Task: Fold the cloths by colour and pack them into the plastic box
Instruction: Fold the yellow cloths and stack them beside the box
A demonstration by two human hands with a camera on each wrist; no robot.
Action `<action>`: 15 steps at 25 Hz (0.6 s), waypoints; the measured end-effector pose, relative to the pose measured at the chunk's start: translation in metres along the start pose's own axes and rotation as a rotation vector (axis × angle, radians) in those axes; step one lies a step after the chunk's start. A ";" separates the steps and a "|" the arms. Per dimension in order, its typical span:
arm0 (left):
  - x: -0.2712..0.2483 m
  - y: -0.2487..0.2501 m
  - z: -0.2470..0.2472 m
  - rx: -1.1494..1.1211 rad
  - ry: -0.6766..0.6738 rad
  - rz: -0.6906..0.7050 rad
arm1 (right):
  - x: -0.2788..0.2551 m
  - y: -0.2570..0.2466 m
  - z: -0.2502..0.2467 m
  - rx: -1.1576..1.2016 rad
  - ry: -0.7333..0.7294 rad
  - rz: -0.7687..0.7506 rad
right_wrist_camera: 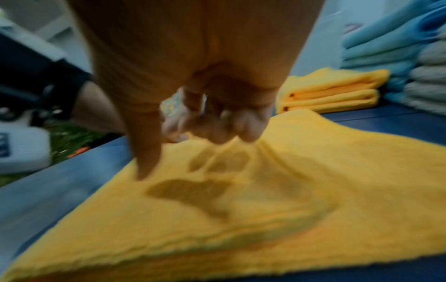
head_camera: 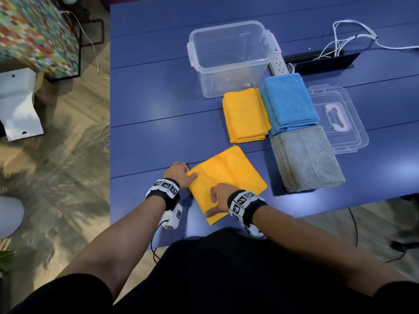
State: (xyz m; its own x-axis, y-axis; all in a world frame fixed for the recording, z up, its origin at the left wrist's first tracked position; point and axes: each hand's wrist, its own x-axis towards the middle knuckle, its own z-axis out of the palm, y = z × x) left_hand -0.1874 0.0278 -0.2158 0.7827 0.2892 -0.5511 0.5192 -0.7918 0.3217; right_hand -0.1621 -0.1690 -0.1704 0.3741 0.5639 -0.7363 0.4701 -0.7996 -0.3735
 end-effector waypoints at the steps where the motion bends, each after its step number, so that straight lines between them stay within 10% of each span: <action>1: -0.002 0.001 -0.003 -0.071 -0.014 -0.007 | 0.001 -0.007 0.006 -0.045 -0.003 0.029; 6: -0.008 0.003 -0.022 -0.378 -0.038 -0.105 | 0.007 -0.027 0.014 -0.204 0.112 0.175; 11: -0.013 0.022 -0.038 -0.965 -0.150 -0.023 | -0.008 0.006 -0.010 0.153 0.167 0.147; 15: 0.003 0.050 -0.040 -0.821 -0.143 0.220 | -0.022 0.059 -0.023 0.522 0.300 0.203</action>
State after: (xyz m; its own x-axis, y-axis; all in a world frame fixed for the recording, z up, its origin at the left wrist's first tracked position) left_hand -0.1456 0.0109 -0.1700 0.8726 0.0602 -0.4847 0.4875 -0.1659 0.8572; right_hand -0.1245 -0.2235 -0.1633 0.6579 0.3630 -0.6599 -0.0572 -0.8496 -0.5243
